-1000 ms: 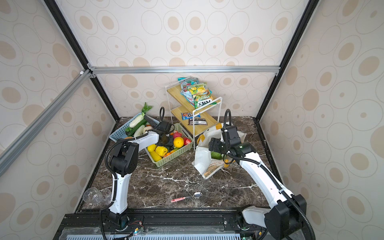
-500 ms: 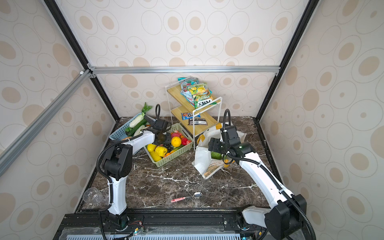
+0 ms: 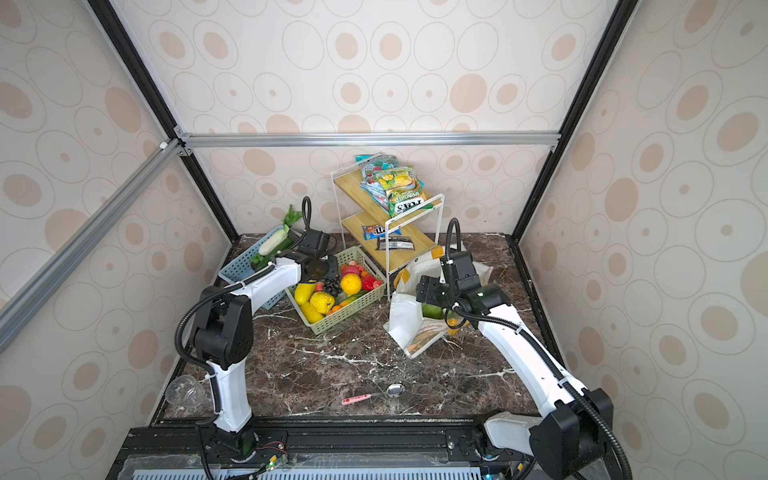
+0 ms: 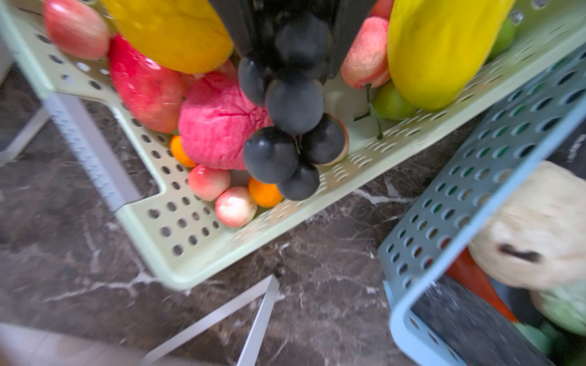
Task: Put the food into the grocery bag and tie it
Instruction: 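Grasp the black grape bunch with the left gripper and lift it, then carry the grapes toward the center while the right gripper moves to meet them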
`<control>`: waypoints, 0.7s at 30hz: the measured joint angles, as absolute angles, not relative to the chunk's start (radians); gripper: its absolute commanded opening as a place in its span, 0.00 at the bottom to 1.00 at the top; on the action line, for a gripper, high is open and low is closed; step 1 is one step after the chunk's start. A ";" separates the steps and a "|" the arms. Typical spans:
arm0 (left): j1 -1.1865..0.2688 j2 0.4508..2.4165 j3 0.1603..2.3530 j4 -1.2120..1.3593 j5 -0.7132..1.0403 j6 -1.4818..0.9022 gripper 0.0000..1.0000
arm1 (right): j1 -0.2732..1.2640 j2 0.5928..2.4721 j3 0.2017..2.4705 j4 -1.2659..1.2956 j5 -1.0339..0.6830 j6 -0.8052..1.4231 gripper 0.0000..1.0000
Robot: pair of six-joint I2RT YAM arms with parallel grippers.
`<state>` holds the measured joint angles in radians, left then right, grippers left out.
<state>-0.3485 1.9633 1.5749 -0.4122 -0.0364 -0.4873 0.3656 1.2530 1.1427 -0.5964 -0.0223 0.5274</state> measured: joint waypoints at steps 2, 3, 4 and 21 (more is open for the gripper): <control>-0.348 1.935 1.575 -0.412 -0.040 -0.490 0.30 | 0.366 1.253 1.143 -0.596 -0.022 0.527 0.83; -0.348 1.922 1.575 -0.411 -0.043 -0.490 0.30 | 0.366 1.252 1.143 -0.596 -0.022 0.527 0.83; -0.348 1.910 1.575 -0.411 -0.045 -0.491 0.30 | 0.366 1.252 1.143 -0.596 -0.022 0.527 0.83; -0.361 1.669 1.515 -0.368 0.113 -0.547 0.32 | 0.365 1.257 1.196 -0.632 0.069 0.511 0.84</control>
<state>-0.3611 1.6691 1.5154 -0.3679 0.1135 -0.5468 0.3653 1.2572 1.1957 -0.6319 0.0692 0.5110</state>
